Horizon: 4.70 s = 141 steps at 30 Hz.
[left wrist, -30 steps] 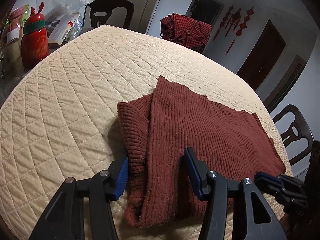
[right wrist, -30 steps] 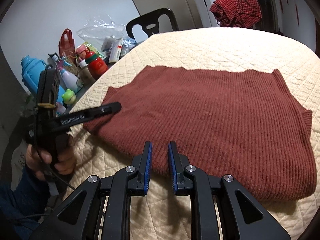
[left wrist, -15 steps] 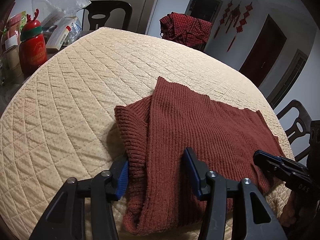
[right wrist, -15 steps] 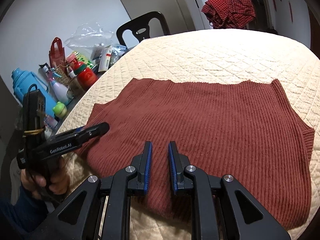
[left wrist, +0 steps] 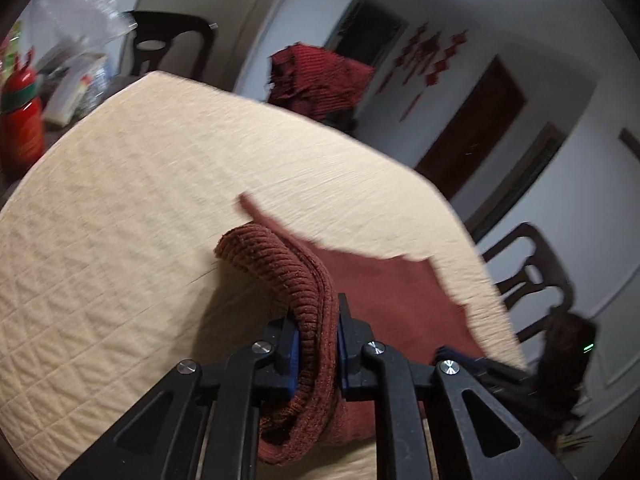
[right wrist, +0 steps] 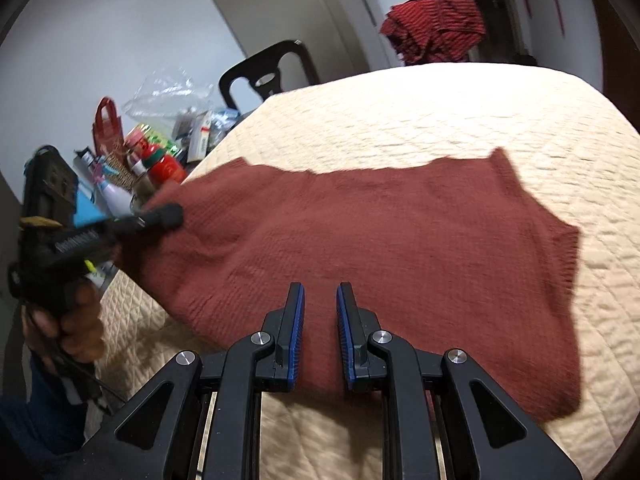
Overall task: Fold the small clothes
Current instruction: 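Grasp and lift the sweater edge with the left gripper, then fold the lifted sweater edge over onto the sweater with the left gripper, then open the left gripper and release the folded sweater, then grasp the folded sweater edge with the left gripper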
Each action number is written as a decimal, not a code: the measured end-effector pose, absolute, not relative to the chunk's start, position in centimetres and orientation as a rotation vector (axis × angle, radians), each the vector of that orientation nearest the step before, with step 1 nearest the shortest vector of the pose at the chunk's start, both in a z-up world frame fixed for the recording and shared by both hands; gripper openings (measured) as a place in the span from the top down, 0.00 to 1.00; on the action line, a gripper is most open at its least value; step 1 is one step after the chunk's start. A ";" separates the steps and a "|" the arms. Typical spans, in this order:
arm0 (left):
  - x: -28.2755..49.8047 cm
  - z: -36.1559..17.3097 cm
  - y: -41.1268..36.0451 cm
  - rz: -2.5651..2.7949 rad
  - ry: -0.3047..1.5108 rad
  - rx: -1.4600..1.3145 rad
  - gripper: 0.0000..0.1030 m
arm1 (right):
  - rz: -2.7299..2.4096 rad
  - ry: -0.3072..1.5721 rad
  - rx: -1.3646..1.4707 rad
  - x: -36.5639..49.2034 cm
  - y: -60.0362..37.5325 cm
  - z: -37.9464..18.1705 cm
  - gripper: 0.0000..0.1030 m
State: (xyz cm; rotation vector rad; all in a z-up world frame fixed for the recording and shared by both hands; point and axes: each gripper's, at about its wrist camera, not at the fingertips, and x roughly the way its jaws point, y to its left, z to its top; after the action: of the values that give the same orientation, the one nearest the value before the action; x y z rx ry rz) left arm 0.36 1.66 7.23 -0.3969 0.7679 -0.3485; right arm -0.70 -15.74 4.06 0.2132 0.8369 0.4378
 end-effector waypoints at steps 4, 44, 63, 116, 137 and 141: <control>1.1 9.5 -2.2 -0.449 0.744 -0.366 0.85 | 0.380 0.801 0.248 -1.6 -18.2 4.9 0.84; 1.6 4.6 -8.8 -0.481 0.810 -0.165 0.62 | 0.382 0.856 0.650 -3.1 -25.4 4.4 0.57; 1.0 4.1 -11.2 -0.532 0.817 -0.018 0.60 | 0.258 0.835 0.718 -6.0 -28.0 2.1 0.86; 3.4 1.8 -9.3 -0.411 0.841 -0.181 0.38 | 0.222 0.847 0.493 -0.2 -26.9 1.6 0.51; 3.7 1.3 -10.4 -0.515 0.897 -0.216 0.56 | 0.372 0.884 0.606 0.6 -27.9 1.1 0.77; 3.4 2.3 -10.1 -0.506 0.882 -0.200 0.65 | 0.394 0.862 0.614 0.1 -27.8 1.8 0.79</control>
State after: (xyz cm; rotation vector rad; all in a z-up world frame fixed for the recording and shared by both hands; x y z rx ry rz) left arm 3.39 -10.14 2.26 -0.2003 0.8825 -0.5058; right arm 0.14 -27.76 1.81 0.6137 0.8624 0.3935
